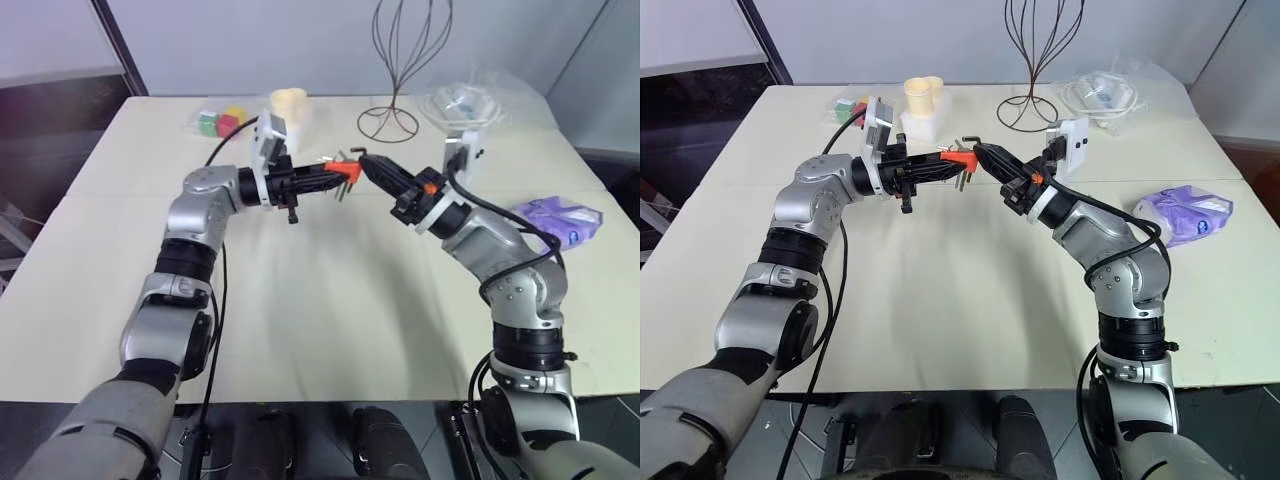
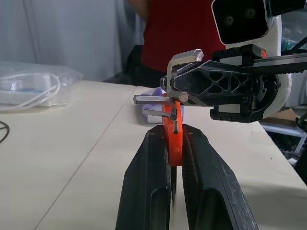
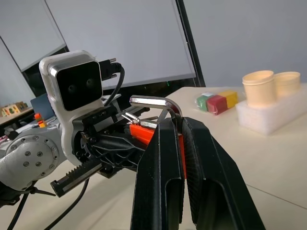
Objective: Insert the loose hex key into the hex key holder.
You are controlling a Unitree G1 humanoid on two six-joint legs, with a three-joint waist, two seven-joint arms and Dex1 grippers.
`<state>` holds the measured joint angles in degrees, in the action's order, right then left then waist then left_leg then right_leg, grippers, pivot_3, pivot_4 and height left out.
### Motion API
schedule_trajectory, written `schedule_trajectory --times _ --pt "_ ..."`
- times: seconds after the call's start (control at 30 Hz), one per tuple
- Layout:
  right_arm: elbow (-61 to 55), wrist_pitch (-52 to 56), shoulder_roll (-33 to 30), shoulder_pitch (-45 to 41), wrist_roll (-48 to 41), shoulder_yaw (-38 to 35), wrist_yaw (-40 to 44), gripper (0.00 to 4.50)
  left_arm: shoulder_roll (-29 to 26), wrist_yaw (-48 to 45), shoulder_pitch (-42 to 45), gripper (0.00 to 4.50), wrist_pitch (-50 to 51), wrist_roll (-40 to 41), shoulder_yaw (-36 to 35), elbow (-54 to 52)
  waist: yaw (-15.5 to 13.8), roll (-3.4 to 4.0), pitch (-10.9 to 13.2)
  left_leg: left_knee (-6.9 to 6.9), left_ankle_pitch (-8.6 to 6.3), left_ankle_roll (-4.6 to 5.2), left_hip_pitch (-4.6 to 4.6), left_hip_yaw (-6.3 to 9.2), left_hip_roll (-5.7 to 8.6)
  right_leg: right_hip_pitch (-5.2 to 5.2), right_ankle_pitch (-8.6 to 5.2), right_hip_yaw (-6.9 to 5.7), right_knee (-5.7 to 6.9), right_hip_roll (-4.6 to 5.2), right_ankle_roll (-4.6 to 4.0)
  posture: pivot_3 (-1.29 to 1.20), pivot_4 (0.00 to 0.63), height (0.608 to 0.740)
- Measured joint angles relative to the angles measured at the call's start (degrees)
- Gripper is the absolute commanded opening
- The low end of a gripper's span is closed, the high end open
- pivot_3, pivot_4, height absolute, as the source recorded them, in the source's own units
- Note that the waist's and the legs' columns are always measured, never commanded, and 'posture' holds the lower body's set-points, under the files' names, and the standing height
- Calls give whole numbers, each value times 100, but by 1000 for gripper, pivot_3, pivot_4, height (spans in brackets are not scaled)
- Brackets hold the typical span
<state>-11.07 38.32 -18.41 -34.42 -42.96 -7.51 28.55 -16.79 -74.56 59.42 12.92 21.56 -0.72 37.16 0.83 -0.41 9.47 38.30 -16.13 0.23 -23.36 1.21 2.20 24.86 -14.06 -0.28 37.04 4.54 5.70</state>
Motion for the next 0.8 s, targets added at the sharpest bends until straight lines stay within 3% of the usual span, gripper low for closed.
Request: schedule_trajectory --times 0.13,0.27,0.4,0.5,0.6,0.8 --pt "0 -7 0 -2 11 0 0 23 0 -1 -2 0 -15 -3 -1 0 -1 0 0 0 0 0 0 0 0 0 0 0 0 0 0 0 150 740" --pt "0 -57 5 -22 44 24 42 1356 1 27 -14 0 -74 -17 -4 -1 0 0 0 0 0 0 0 0 0 0 0 0 0 0 0 0 150 740" --pt "5 -56 2 -26 66 32 76 3357 -2 21 -15 0 -99 -16 -4 -6 -3 0 0 1 0 0 0 0 0 0 0 0 0 0 0 0 150 740" --pt "4 3 -211 -27 -53 -83 191 3357 -21 -1 -54 0 -101 -27 1 -23 -15 0 0 2 0 0 0 0 1 -1 0 0 -1 1 0 0 150 740" --pt "-24 115 -811 -13 -259 -455 500 3357 -164 -18 -220 0 -94 -62 1 -74 -14 0 0 2 0 1 0 0 1 -3 0 0 -3 2 0 0 150 740" --pt "-318 -279 -2330 795 759 205 1562 3357 -351 176 -700 0 325 -27 -24 -613 1 -2 0 2 -1 2 1 -5 -2 -5 -1 3 -6 -2 1 0 150 740"
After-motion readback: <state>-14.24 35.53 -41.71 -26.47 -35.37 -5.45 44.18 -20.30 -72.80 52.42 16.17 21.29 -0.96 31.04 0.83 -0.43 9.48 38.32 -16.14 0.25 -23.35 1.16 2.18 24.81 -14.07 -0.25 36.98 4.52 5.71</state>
